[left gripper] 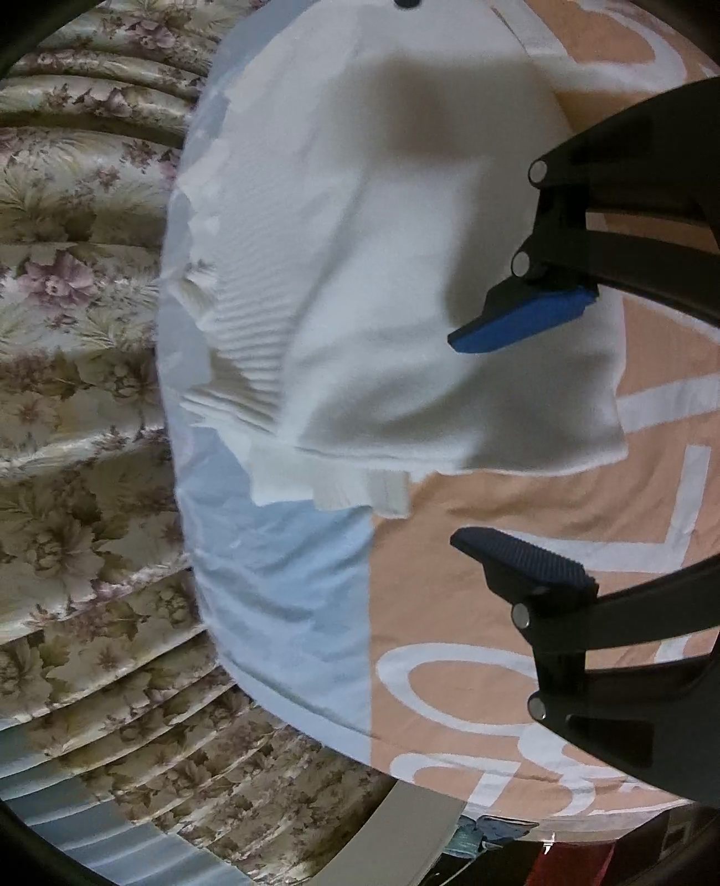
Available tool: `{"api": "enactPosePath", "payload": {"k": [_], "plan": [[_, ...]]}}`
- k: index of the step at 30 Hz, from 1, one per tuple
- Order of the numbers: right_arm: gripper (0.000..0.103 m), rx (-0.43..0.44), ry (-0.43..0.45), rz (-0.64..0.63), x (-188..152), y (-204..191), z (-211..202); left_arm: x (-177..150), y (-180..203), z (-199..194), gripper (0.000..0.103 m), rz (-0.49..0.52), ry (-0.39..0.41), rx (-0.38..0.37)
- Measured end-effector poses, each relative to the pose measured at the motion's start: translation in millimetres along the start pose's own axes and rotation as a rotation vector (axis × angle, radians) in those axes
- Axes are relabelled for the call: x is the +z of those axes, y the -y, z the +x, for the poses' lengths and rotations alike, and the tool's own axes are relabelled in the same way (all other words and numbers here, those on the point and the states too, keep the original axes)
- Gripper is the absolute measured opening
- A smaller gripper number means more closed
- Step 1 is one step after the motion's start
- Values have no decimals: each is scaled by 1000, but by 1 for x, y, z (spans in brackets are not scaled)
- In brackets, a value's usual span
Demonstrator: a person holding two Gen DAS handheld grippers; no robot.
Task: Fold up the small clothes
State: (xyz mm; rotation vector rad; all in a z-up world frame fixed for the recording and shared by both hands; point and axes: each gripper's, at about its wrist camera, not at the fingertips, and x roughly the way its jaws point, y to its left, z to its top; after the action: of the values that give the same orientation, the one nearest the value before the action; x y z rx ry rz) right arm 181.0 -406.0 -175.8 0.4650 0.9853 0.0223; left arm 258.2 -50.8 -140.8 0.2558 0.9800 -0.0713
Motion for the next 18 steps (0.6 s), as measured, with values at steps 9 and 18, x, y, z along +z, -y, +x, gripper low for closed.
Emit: {"api": "enactPosePath", "payload": {"k": [9, 18], "plan": [[70, 2, 41, 4, -18, -2, -10, 20, 61, -10, 66, 9, 25, -72], [72, 50, 80, 33, -24, -5, -10, 26, 118, 9, 66, 60, 1, -71]]}}
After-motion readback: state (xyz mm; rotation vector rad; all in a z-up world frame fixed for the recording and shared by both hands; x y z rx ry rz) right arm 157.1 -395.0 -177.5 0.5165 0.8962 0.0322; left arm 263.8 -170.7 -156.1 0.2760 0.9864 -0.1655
